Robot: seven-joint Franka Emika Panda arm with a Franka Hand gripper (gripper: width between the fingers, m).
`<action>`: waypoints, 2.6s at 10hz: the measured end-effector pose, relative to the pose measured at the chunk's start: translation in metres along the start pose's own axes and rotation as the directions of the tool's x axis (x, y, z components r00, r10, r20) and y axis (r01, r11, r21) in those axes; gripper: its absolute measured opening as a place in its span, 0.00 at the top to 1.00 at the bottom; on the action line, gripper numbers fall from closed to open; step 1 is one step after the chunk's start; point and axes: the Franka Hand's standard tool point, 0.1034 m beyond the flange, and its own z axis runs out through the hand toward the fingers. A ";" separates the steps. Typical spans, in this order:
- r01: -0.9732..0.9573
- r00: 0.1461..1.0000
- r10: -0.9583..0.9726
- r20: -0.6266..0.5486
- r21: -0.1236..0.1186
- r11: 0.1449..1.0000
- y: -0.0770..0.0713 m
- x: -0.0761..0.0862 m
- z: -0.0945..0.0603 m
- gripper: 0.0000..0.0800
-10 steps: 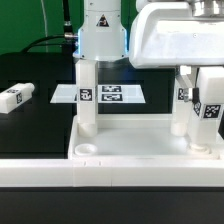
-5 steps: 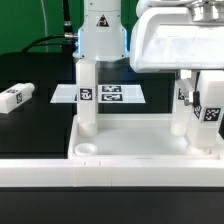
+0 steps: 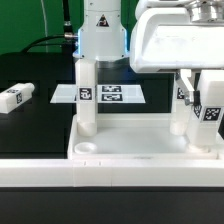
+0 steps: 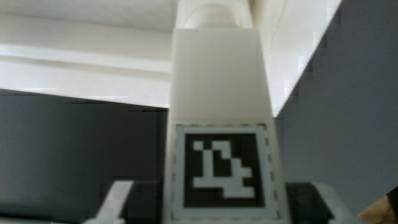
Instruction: Assemble desk
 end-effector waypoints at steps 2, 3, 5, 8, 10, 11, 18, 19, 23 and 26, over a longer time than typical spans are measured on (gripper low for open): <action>0.000 1.000 0.000 0.000 0.000 1.000 0.000 0.000 0.000 0.63; 0.000 1.000 0.000 -0.008 0.000 1.000 0.000 0.001 0.000 0.63; 0.001 1.000 -0.001 -0.023 0.000 1.000 0.000 0.002 -0.001 0.63; -0.001 0.995 0.001 -0.103 -0.005 1.000 0.001 0.008 -0.005 0.63; -0.004 0.995 0.003 -0.103 -0.006 1.000 0.001 0.008 -0.005 0.63; -0.004 0.995 0.003 -0.103 -0.006 1.000 0.001 0.008 -0.005 0.63; 0.004 0.995 -0.005 -0.101 -0.007 1.000 0.001 0.007 -0.004 0.20; 0.004 0.995 -0.004 -0.101 -0.006 1.000 0.001 0.009 -0.006 0.19; 0.007 0.995 -0.007 -0.102 -0.003 1.000 0.000 0.013 -0.010 0.19; 0.007 0.994 -0.007 -0.107 0.003 1.000 -0.001 0.021 -0.019 0.19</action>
Offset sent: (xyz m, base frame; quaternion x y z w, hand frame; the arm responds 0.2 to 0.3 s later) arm 0.0000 0.0000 0.0000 0.0000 0.0650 0.0000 0.9979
